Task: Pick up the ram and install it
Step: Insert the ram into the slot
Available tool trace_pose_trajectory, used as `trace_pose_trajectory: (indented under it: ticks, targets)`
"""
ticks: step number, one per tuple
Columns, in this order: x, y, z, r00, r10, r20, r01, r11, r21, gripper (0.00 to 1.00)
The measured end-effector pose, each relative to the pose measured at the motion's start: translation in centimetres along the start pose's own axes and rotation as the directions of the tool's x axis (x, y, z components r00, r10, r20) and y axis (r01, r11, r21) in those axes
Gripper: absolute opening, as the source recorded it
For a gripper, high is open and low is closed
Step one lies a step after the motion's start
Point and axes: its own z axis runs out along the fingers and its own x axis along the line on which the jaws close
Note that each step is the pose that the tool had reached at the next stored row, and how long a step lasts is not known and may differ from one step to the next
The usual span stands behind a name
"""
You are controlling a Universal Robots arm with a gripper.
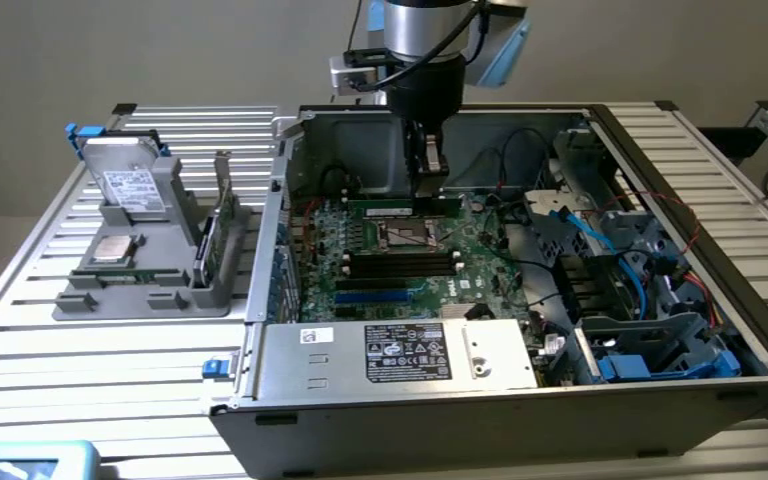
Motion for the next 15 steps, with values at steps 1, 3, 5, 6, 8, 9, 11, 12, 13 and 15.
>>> trace_pose_trajectory:
  ticks: [1,3,5,6,8,9,11,12,13,15]
  targets:
    - [0.1,0.01,0.12,1.0000,0.000,0.0002,0.000,1.0000,0.0003,0.14]
    - [0.1,0.03,0.38,1.0000,0.000,-0.0006,0.000,1.0000,0.0008,0.14]
    - [0.1,0.04,0.73,1.0000,0.000,-0.0007,0.000,1.0000,0.0014,0.14]
    - [0.1,0.05,0.92,1.0000,0.000,-0.0008,0.000,1.0000,0.0017,0.14]
    - [0.1,0.06,1.28,1.0000,0.000,-0.0008,0.000,1.0000,0.0024,0.14]
    - [0.0,0.07,1.46,1.0000,0.000,-0.0008,0.000,1.0000,0.0027,0.14]
    - [0.0,0.09,1.78,1.0000,0.000,-0.0012,0.000,1.0000,0.0034,0.14]
    - [0.0,0.10,1.93,1.0000,0.000,-0.0016,0.000,1.0000,0.0036,0.14]
    - [0.0,0.10,2.09,1.0000,0.000,-0.0020,0.000,1.0000,0.0038,0.14]
    - [0.0,0.12,2.43,1.0000,0.000,-0.0026,0.000,1.0000,0.0042,0.14]
